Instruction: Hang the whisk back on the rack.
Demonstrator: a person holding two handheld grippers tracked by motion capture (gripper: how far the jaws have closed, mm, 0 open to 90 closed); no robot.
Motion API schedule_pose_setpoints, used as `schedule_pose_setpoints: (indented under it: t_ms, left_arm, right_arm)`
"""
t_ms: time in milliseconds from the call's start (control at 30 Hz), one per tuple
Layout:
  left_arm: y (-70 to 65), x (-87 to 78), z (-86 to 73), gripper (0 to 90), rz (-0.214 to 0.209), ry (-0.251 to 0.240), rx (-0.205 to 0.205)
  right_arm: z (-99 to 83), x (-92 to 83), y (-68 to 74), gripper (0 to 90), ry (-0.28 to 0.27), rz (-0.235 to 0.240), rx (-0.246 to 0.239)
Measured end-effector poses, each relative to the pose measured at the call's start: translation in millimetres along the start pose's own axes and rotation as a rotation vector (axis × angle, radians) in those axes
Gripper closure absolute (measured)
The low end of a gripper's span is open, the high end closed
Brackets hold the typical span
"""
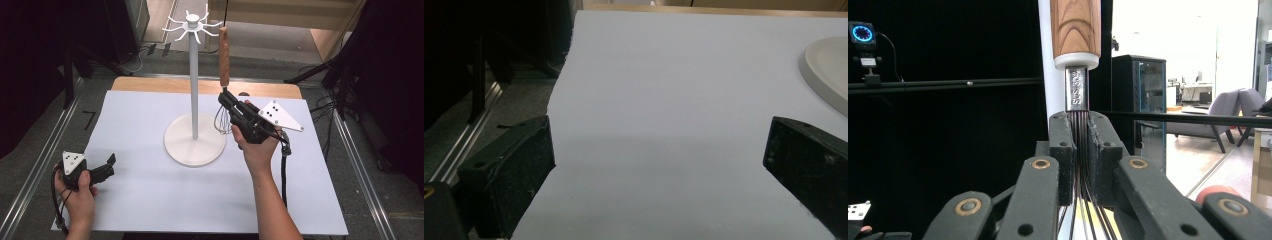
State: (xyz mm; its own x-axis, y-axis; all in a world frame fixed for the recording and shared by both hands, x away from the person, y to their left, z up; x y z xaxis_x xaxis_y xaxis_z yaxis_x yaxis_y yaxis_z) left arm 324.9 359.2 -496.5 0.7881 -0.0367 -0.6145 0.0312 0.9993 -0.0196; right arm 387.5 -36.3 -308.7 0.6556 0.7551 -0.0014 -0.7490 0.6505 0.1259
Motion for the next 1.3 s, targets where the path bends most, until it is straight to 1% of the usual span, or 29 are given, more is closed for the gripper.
schedule_pose_setpoints:
  t_ms: [133,300,500,700,1000,1300]
  left_arm:
    - [-0.1,0.1,0.0,0.6,0.000,0.000,-0.001]
    - [0.0,0.2,0.0,0.6,0.000,0.000,-0.001]
    - [0.0,0.2,0.0,0.6,0.000,0.000,-0.001]
    - [0.0,0.1,0.0,0.6,0.000,0.000,-0.001]
    - [0.0,0.1,-0.1,0.6,-0.001,0.002,0.000]
    - [0.0,0.1,-0.1,0.6,-0.001,0.002,-0.001]
  right_arm:
    - [0.5,1.0,-1.1,84.4,-0.003,0.007,0.014]
    - [1.3,1.5,-1.2,84.4,-0.006,0.023,0.020]
    - [0.8,2.0,1.0,84.4,-0.004,0.033,0.012]
    - [0.5,3.2,0.4,84.4,0.000,0.046,0.025]
    - [-0.3,7.1,0.4,84.3,0.008,0.065,0.029]
    - [-1.2,10.2,0.3,84.4,0.012,0.071,0.032]
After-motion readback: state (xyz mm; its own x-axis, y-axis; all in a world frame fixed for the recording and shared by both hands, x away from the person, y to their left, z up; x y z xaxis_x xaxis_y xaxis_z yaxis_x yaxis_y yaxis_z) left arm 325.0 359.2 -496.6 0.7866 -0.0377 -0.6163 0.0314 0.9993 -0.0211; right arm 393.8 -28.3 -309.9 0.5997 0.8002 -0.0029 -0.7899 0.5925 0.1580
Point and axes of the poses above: each handheld gripper's, and its own axes: x roughly forward along the jaws, z roughly out of its top, y roughly to its left, the point moved 8 cm from there along x, roughly forward along the jaws, and after that the axes turned 12 degrees about y, right-handed, at the moved point
